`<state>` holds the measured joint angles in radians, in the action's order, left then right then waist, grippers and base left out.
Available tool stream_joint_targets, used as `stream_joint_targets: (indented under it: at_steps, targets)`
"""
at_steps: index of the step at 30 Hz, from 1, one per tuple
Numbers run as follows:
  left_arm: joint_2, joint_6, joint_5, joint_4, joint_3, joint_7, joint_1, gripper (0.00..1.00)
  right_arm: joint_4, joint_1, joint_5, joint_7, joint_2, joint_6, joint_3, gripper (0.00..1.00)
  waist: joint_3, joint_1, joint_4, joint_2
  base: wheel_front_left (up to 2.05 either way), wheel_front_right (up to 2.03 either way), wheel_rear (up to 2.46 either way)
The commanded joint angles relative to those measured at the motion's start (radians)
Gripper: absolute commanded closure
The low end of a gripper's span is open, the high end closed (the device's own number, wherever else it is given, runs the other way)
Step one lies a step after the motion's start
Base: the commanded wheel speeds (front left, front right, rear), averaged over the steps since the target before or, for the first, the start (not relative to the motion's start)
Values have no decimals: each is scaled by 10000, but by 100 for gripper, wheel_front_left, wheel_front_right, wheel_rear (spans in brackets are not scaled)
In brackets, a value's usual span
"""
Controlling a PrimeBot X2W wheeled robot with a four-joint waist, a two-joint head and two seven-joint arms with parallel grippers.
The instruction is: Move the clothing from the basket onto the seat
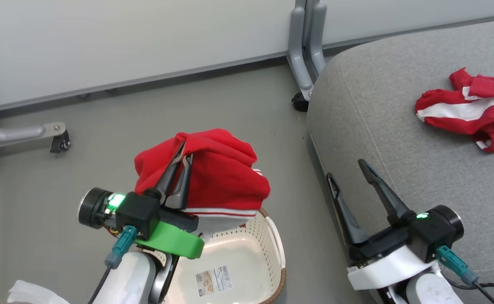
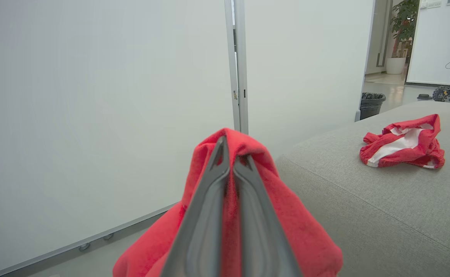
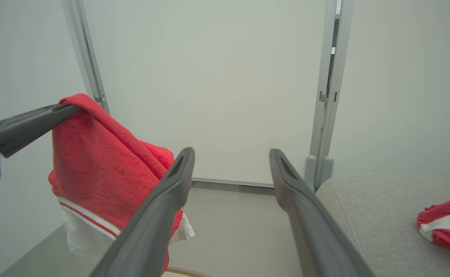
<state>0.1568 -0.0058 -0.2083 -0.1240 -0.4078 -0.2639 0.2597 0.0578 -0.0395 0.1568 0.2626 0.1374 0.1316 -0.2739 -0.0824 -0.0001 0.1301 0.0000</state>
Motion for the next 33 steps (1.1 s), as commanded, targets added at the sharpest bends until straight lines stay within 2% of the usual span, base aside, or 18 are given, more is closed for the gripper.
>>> stream_joint_targets:
  at_steps: [1,13,19,24,28,29,30,32,33]
  targets:
    - [24,-115,115,135,-26,-7,-6,100,-32,118,61,33,61,-17,-147,0,322,1,110,0,0,0,0]
    - [-300,-893,694,674,-1180,-7,1092,100,-89,-934,14,33,656,-17,-1914,0,152,1,1,0,0,0,0]
    - [-602,-1085,606,614,-2167,78,1697,100,-490,-1304,-32,33,616,-18,-2084,0,203,1,-33,0,0,0,0]
    - [-724,-1173,478,450,-2868,270,2006,100,-1292,-1187,-662,33,448,-18,-1730,0,291,1,-43,0,0,0,0]
    - [-752,-1204,339,418,-3321,563,2147,100,-1478,-1071,-810,33,226,-18,-1585,0,249,1,-51,0,0,0,0]
    - [-718,-1212,295,388,-3430,640,2157,100,-1535,-1034,-805,33,238,-18,-1655,4,239,1,-55,0,0,0,0]
    - [-686,-1217,232,369,-3509,690,2168,100,-1575,-1025,-810,33,242,-18,-1711,56,230,1,-56,0,0,0,0]
    - [-606,-1228,129,326,-3586,796,2181,100,-1642,-972,-724,34,198,-18,-1719,100,216,1,-52,0,0,0,0]
    - [-585,-1231,45,294,-3596,853,2152,100,-1683,-940,-691,34,182,-18,-1710,100,214,1,-49,0,0,0,0]
